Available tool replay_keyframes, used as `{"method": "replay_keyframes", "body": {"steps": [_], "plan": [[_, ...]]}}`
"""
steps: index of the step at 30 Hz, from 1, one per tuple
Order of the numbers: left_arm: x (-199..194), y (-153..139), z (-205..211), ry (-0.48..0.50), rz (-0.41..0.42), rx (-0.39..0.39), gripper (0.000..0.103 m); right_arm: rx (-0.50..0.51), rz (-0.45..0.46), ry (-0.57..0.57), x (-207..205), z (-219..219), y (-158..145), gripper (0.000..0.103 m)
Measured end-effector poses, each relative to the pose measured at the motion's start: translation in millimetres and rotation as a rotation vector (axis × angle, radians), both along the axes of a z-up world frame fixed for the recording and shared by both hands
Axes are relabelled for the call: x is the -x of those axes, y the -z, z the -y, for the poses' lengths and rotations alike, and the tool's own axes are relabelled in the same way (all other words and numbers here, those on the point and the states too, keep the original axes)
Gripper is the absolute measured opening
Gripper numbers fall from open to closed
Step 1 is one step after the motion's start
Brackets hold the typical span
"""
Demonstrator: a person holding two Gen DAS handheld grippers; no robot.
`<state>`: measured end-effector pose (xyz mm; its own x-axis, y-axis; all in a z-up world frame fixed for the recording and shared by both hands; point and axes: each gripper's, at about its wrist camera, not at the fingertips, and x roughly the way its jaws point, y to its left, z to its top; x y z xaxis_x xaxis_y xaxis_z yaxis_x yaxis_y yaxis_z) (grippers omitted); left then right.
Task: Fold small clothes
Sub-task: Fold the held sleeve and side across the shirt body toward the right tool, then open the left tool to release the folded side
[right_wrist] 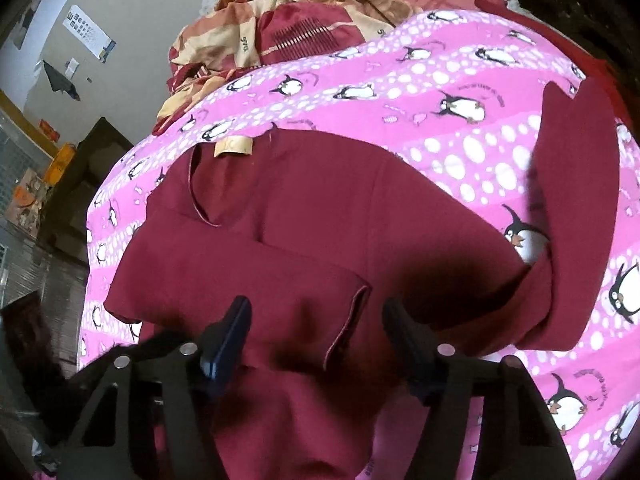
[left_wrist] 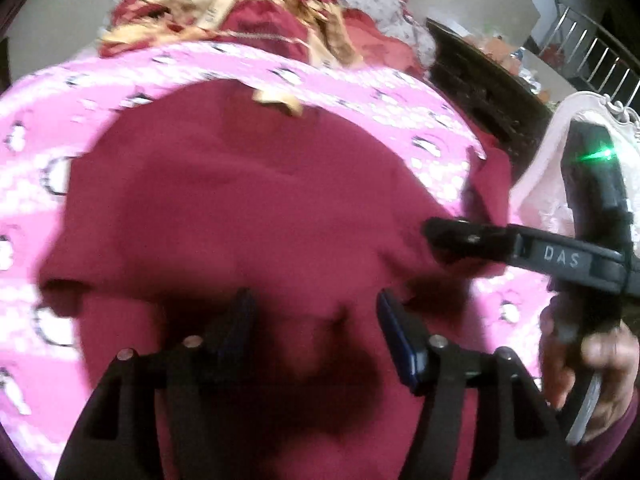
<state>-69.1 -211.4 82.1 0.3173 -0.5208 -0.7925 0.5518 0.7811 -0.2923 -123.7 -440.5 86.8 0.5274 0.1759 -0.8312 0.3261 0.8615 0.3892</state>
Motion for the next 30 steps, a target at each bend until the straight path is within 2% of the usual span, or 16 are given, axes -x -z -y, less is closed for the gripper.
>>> {"method": "replay_keyframes", "body": {"steps": [3, 7, 9, 13, 14, 15, 16, 24, 27, 30], "plan": [[-7.4, -5.7, -31.6, -0.064, 0.031, -0.014, 0.062, 0.023, -0.024, -0.033, -4.9, -4.2, 7.1, 0.067], [-17.9, -7.7, -71.6, -0.153, 0.026, -0.004, 0.062, 0.048, -0.057, -0.036, -14.3, -5.8, 22.5, 0.061], [-22.4, -3.8, -87.2, -0.198, 0.028, -0.023, 0.062, 0.074, -0.064, -0.055, -18.9, -9.2, 30.1, 0.045], [-26.9, 10.7, -111.9, -0.276, 0.001, -0.071, 0.062, 0.186, -0.063, -0.092, -21.3, -17.3, 33.6, 0.031], [-28.2, 15.5, -116.8, -0.290, -0.012, -0.078, 0.062, 0.196, -0.061, -0.094, -20.4, -16.7, 32.8, 0.025], [-29.3, 21.5, -122.1, -0.303, -0.029, -0.091, 0.062, 0.206, -0.058, -0.092, -19.0, -15.6, 30.9, 0.013], [-30.0, 24.9, -124.0, -0.310, -0.037, -0.098, 0.062, 0.211, -0.044, -0.087, -16.9, -14.3, 27.1, 0.008], [-34.3, 33.9, -134.0, -0.346, -0.042, -0.122, 0.062, 0.276, 0.081, -0.074, -3.3, -13.8, -21.2, 0.005], [-38.1, 33.9, -132.4, -0.355, -0.028, -0.138, 0.062, 0.324, 0.116, -0.035, -3.4, -5.8, -40.4, 0.005], [-44.2, 38.3, -130.2, -0.365, -0.026, -0.164, 0.062, 0.328, 0.133, 0.001, -8.8, 3.2, -51.3, 0.005]]}}
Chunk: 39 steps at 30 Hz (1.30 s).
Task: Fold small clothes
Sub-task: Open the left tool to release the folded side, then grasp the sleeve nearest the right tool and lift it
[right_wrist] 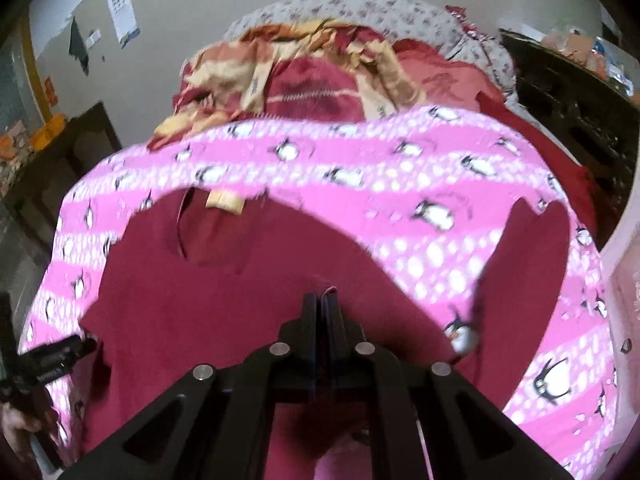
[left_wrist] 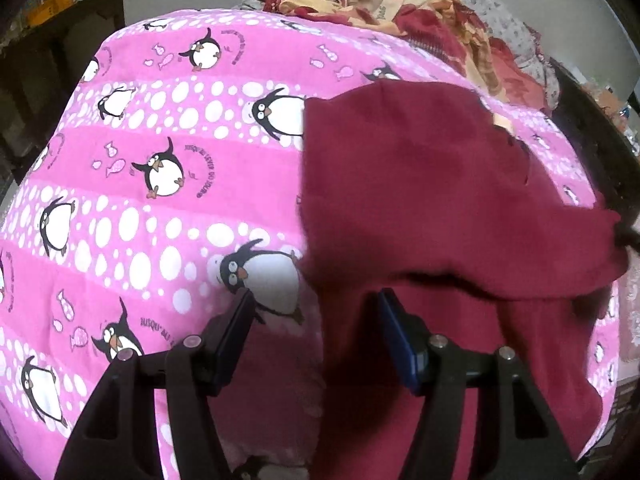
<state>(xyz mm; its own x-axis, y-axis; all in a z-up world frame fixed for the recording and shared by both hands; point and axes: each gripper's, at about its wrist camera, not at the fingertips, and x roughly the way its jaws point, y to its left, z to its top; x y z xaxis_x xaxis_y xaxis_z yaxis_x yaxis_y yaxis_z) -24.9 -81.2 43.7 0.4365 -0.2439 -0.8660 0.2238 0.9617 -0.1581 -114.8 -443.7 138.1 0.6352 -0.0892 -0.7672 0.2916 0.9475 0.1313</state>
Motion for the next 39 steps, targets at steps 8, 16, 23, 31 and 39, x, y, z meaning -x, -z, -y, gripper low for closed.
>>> {"method": "replay_keyframes", "body": {"steps": [8, 16, 23, 31, 39], "plan": [[-11.3, -4.3, -8.4, -0.008, -0.009, 0.042, 0.062, 0.020, -0.077, 0.062, -5.9, 20.5, 26.1, 0.005], [-44.0, -33.0, -17.5, 0.068, -0.025, 0.195, 0.062, 0.017, -0.121, 0.060, -8.0, 21.3, 47.5, 0.005], [-73.2, -39.2, -22.5, 0.027, 0.016, 0.205, 0.074, 0.006, -0.130, 0.069, -15.3, 27.9, 54.8, 0.005], [-133.3, -5.7, 2.8, -0.001, -0.016, 0.207, 0.074, 0.009, -0.133, 0.062, -14.6, 25.8, 54.8, 0.005], [-152.5, 6.0, 22.0, 0.070, -0.036, 0.179, 0.009, 0.022, -0.128, 0.057, -17.1, 23.1, 51.5, 0.005]]}}
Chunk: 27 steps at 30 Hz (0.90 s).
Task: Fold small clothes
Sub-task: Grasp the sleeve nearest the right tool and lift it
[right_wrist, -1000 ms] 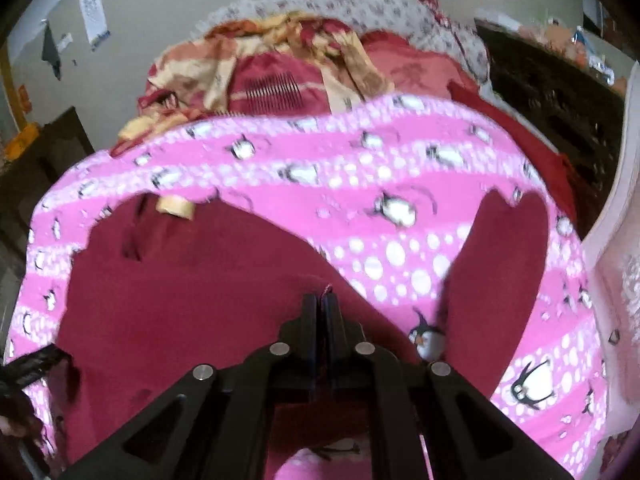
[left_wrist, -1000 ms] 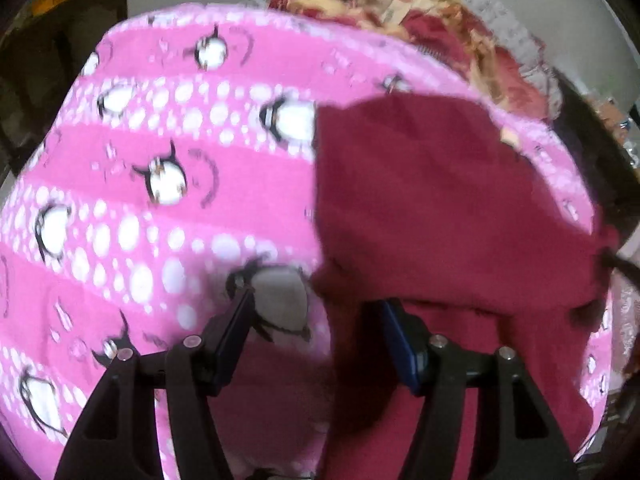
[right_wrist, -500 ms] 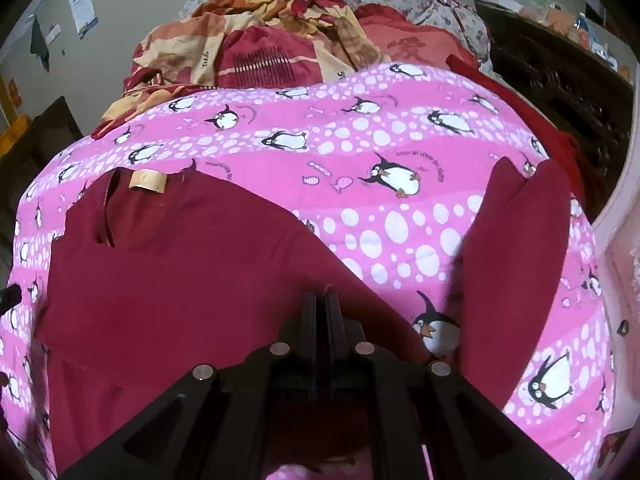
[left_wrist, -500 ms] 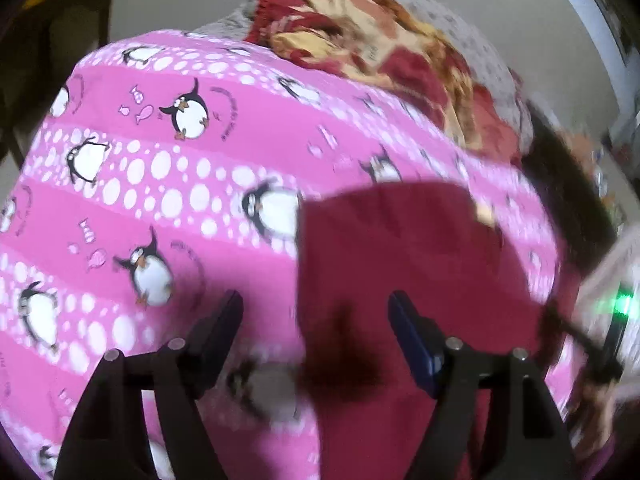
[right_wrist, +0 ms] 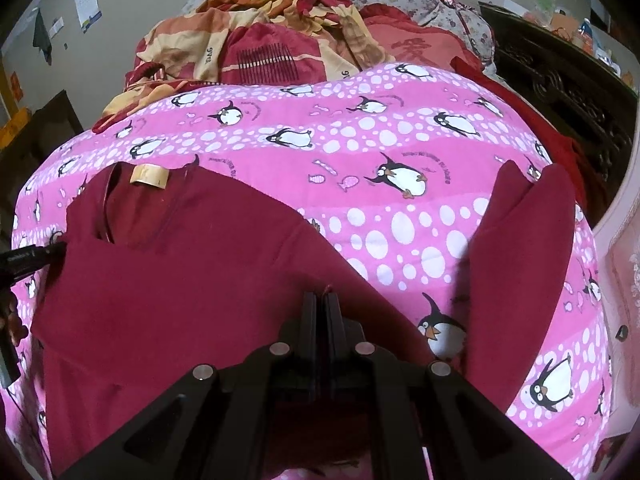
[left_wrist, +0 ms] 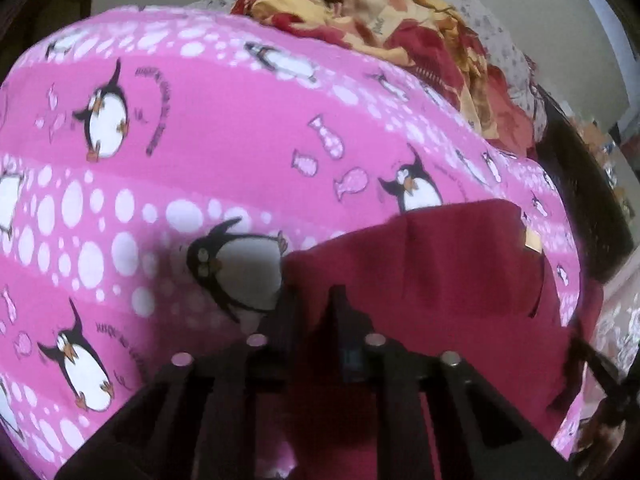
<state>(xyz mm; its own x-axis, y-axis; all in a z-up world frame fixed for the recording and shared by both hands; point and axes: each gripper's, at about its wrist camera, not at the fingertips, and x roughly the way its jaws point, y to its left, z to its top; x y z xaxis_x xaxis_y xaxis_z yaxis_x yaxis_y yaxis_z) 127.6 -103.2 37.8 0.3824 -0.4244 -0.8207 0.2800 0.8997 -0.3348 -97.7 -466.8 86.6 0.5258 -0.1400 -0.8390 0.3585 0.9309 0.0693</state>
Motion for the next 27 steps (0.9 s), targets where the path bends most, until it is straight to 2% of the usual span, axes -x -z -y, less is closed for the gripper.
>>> {"method": "replay_keyframes", "body": {"steps": [4, 6, 9, 16, 19, 23, 27], "plan": [[4.4, -19.9, -16.4, -0.025, 0.033, 0.069, 0.007, 0.003, 0.029, 0.001, -0.2, 1.4, -10.7, 0.005], [6.2, -29.4, -22.4, -0.033, 0.061, 0.073, 0.007, -0.001, 0.045, 0.003, -1.5, 2.2, -15.9, 0.005], [7.2, -29.1, -19.6, -0.028, 0.081, 0.045, 0.007, 0.026, 0.049, 0.012, -6.3, 0.0, -17.5, 0.005], [2.1, -5.0, -7.1, -0.013, 0.052, -0.026, 0.009, 0.040, -0.065, 0.030, -30.3, 4.0, 22.5, 0.005], [7.3, -13.9, -10.9, -0.021, 0.072, -0.039, 0.018, 0.002, -0.050, 0.034, -28.0, 7.9, 22.8, 0.005], [22.4, -29.2, -20.8, -0.042, 0.094, -0.048, 0.044, -0.043, 0.001, 0.038, -14.3, 6.8, 4.8, 0.006], [50.7, -40.3, -23.0, -0.015, 0.103, -0.028, 0.046, -0.095, 0.021, -0.044, -2.6, -13.6, -12.9, 0.008]]}}
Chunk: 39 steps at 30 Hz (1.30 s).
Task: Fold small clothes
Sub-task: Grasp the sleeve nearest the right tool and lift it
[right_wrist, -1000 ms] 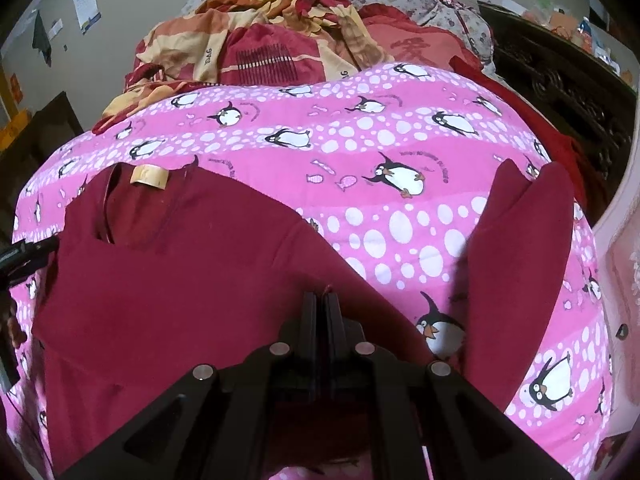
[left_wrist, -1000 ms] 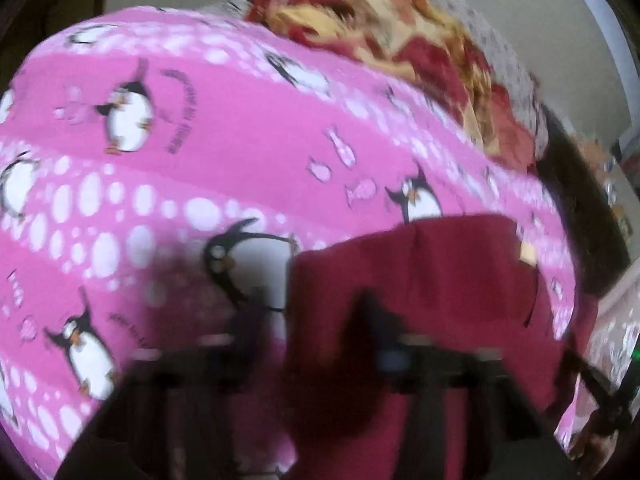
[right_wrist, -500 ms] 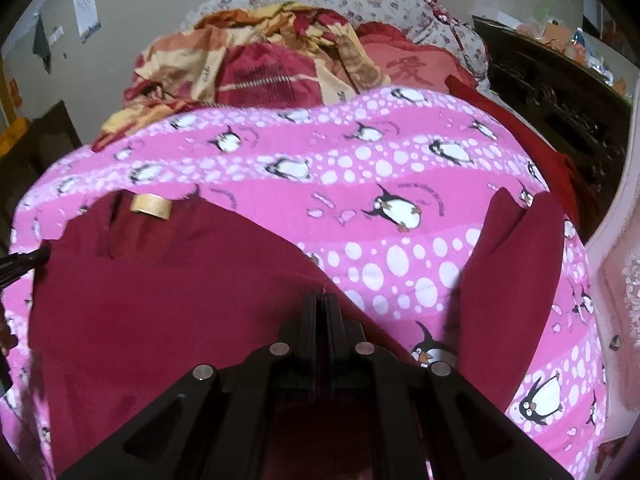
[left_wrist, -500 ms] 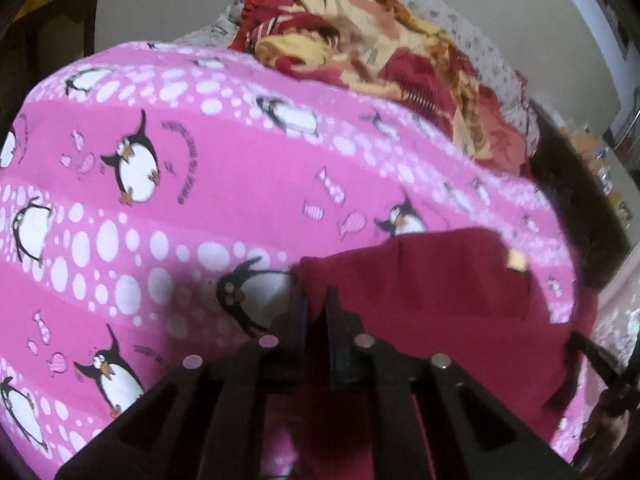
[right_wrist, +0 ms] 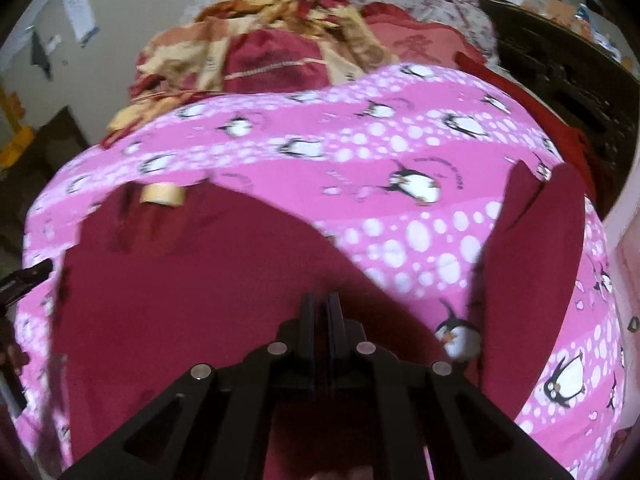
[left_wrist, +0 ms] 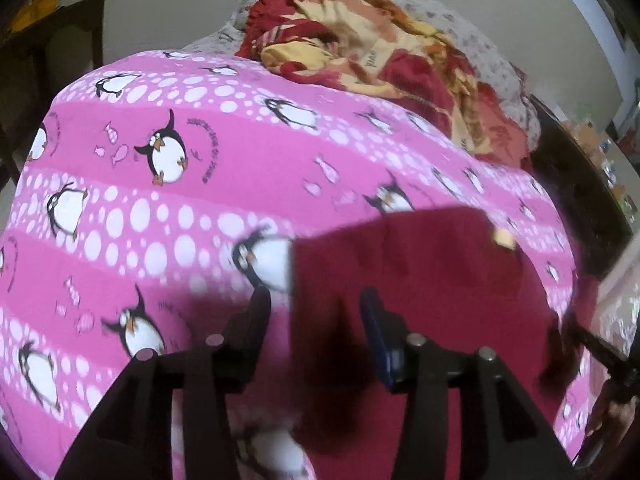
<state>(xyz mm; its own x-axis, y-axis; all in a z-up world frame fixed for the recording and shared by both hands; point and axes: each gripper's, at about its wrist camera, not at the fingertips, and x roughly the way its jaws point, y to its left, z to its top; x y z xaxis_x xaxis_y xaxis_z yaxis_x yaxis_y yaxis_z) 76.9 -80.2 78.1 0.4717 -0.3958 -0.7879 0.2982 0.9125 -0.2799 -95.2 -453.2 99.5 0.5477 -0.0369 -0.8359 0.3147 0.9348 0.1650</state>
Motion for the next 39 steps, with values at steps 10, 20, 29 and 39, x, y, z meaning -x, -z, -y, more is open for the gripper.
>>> {"method": "replay_keyframes", "body": {"steps": [10, 20, 29, 39], "plan": [[39.9, 43.9, 18.0, 0.028, -0.049, -0.163, 0.051, -0.002, -0.086, -0.143, -10.6, -53.7, 29.3, 0.036], [43.7, 42.9, 17.6, -0.011, -0.010, -0.195, 0.063, 0.032, -0.113, -0.058, 0.6, -28.9, 31.2, 0.036], [57.4, 24.0, 18.9, -0.007, 0.012, -0.193, 0.063, 0.030, -0.109, -0.089, 6.1, -39.3, 27.2, 0.036], [68.5, 10.6, 28.2, 0.012, 0.039, -0.209, 0.063, 0.011, -0.152, -0.068, 8.0, -34.7, 41.6, 0.039]]}}
